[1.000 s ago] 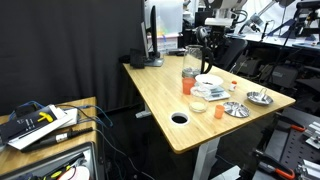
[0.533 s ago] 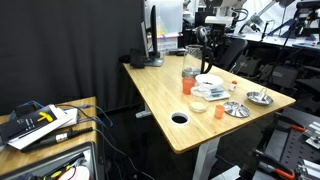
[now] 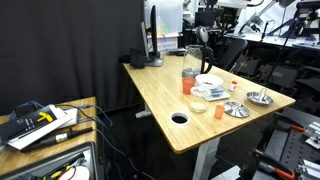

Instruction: Press the button on the handle of the kettle

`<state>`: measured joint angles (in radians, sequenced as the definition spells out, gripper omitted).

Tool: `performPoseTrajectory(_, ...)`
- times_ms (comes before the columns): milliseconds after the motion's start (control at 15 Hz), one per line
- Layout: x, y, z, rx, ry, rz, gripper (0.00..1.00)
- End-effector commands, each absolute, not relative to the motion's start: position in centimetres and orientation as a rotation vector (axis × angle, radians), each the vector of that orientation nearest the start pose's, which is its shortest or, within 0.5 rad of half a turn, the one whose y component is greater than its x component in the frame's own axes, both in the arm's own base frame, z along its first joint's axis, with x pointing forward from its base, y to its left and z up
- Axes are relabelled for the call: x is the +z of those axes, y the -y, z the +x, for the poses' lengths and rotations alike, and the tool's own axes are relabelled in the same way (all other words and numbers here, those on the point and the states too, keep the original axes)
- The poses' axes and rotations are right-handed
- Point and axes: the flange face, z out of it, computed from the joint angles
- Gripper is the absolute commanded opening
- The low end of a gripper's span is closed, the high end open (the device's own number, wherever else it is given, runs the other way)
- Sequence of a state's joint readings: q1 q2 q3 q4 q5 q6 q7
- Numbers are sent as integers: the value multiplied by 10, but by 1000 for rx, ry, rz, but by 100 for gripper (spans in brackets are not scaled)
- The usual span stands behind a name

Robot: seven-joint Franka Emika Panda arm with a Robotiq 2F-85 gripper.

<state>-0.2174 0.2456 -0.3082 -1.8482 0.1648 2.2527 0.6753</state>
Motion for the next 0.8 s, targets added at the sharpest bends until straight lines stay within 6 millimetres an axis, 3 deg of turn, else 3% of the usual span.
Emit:
performPoseTrajectory(0, 433, 286, 521, -269, -1705, -2507, 0)
performPoseTrajectory(67, 430, 297, 539, -263, -1768, -2471, 26)
performPoseTrajectory(133, 434, 295, 533, -266, -1759, -2468, 3)
performPoseTrajectory(400, 426, 296, 537, -252, -1764, -2474, 26)
performPoseTrajectory(733, 428, 296, 538, -257, -1763, -2474, 26)
